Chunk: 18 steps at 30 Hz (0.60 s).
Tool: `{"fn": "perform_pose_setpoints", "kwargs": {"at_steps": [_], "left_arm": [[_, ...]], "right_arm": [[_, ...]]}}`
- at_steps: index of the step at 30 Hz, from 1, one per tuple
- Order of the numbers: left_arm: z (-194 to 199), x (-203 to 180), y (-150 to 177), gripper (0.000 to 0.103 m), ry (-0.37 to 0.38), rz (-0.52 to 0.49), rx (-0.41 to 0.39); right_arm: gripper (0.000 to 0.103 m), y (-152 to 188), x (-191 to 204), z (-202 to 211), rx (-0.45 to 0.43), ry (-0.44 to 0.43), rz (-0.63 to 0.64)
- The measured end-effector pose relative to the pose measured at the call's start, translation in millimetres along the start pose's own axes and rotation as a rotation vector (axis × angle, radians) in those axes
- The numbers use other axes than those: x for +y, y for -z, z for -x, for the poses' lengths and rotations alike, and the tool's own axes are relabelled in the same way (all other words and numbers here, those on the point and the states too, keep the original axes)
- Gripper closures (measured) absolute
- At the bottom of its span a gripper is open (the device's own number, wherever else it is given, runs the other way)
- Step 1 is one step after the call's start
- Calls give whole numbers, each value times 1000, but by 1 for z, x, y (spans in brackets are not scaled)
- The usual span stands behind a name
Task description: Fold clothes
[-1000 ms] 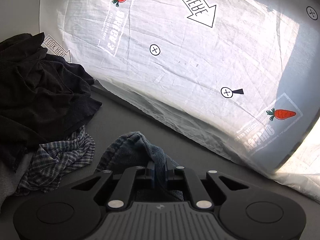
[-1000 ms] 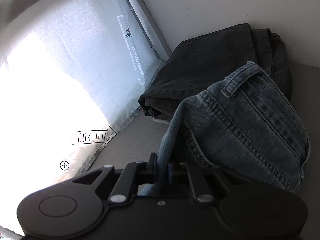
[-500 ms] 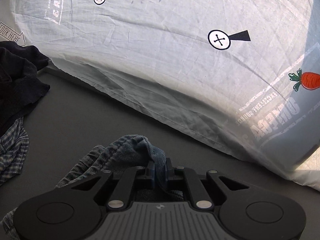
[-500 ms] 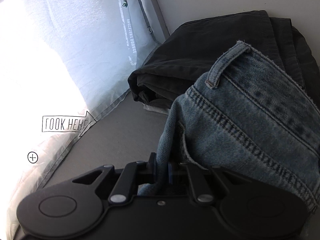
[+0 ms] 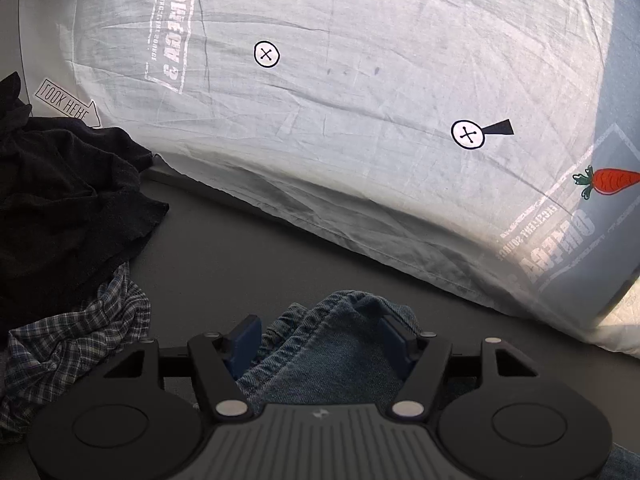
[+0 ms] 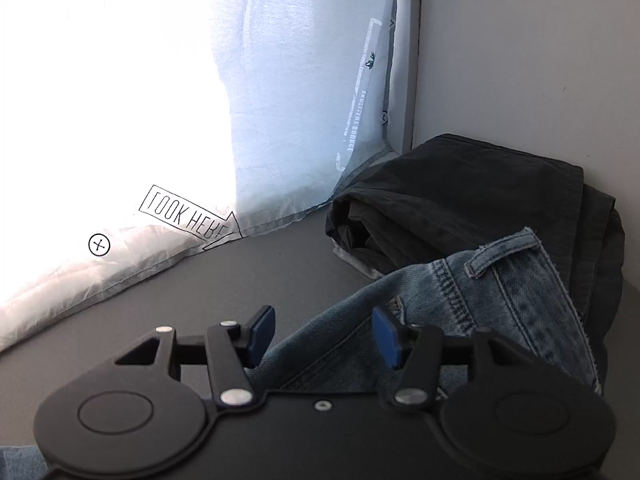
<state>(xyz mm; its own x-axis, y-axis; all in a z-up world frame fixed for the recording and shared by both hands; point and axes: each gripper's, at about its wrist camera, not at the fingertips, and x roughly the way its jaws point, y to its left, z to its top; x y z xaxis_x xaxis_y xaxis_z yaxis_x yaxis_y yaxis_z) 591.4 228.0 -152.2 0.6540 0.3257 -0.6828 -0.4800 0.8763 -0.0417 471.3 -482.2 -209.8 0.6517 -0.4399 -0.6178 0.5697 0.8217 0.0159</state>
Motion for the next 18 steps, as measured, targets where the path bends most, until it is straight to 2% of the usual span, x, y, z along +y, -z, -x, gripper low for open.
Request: {"fn": "perform_pose_setpoints", "kwargs": {"at_steps": [4,7,10,12,13,14,18], "left_arm": [[7,31,25,37,-47,51,77],[10,42,43,37,-51,71,90],[14,43,46,39,-44,58,72],[16,43,47,57,-39,50,60],[17,43,48,70,-37,45,54],[19,43,49,96,-35,41,48],[40,42,40,97,-46,-15,-3]], "right_arm": [[47,22,13,21,36,-25,50],[48,33,21,26,77,-29,62],[48,44,24,32,107,-29,91],[49,47,27,37,113,-25,123],[49,48,28,43,112,-19,138],[49,48,29,48,108,-15,147],[49,45,29,70,81,-13,157]]}}
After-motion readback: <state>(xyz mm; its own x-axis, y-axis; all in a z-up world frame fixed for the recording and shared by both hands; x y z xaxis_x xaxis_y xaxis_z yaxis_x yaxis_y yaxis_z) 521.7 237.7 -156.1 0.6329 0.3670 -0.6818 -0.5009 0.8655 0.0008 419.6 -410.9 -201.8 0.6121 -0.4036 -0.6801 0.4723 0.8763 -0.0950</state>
